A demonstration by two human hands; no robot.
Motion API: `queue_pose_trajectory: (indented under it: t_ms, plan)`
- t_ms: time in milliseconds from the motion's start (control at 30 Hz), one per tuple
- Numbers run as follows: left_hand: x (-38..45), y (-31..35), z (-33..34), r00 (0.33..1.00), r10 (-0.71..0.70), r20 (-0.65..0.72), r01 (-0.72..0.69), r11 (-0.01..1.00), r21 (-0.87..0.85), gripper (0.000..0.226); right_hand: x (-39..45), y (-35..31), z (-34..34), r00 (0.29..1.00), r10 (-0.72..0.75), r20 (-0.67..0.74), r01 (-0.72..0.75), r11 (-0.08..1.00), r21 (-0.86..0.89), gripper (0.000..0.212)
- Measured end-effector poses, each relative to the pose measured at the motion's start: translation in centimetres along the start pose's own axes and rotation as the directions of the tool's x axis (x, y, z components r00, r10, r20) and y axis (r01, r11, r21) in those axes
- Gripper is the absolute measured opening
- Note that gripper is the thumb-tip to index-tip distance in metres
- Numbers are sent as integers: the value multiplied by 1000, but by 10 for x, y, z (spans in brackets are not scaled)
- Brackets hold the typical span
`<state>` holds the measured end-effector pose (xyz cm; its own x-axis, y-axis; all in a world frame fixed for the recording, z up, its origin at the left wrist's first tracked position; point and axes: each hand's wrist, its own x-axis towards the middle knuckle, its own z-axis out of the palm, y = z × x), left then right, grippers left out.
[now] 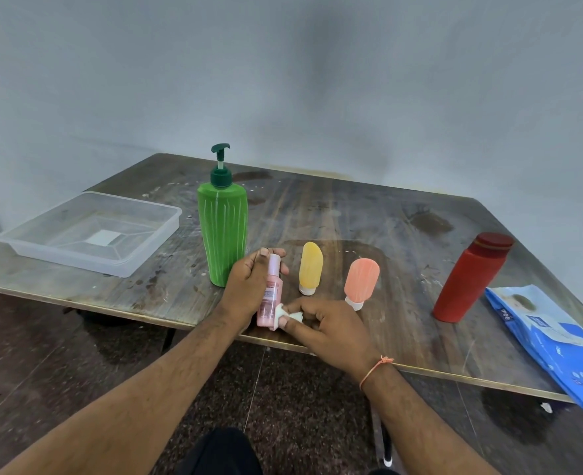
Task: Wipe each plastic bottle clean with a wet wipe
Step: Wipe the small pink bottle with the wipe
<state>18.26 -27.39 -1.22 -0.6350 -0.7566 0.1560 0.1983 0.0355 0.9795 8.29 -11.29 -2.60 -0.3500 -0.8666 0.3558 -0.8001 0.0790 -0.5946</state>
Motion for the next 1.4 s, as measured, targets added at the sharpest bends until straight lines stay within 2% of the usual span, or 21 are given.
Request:
queue_pose_trajectory:
  t_ms: [133, 333, 500, 633, 800, 900, 1033, 1200, 1400]
  plan:
    - [0, -1, 0, 999, 24, -38, -23, 1000, 12, 37, -1, 0, -3, 1000, 2, 28, -4, 997, 76, 18]
    - [-2, 1, 2, 1000, 21, -8, -21, 1000, 3, 37, 3, 0, 1, 997, 68, -45, -63, 992, 109, 18]
    - [-3, 2, 3, 1000, 13, -4, -13, 1000, -13, 37, 6, -4, -1, 994, 106, -11, -102, 979, 179, 14]
    - [-1, -1, 2, 999, 35, -38, -34, 999, 29, 36, 6, 4, 1, 997, 65, 33, -69, 988, 141, 22]
    - [-1, -1, 1, 997, 44, -65, -40, 997, 66, 37, 5, 6, 1, 997, 61, 55, -70, 979, 190, 28]
    - [-3, 2, 3, 1000, 21, -16, -20, 998, 64, 38, 5, 5, 2, 996, 83, 44, -90, 972, 218, 23]
    - [-6, 5, 4, 994, 12, 112, -20, 998, 67, 38, 5, 3, -1, 989, 139, -42, -120, 945, 305, 13]
    - [-5, 0, 4, 978, 8, 207, -25, 996, 82, 39, 9, 4, 1, 970, 190, -151, -135, 939, 316, 14]
    - [-4, -1, 4, 983, 45, 180, -63, 994, 90, 38, 9, 4, 0, 979, 187, -78, -157, 944, 290, 16]
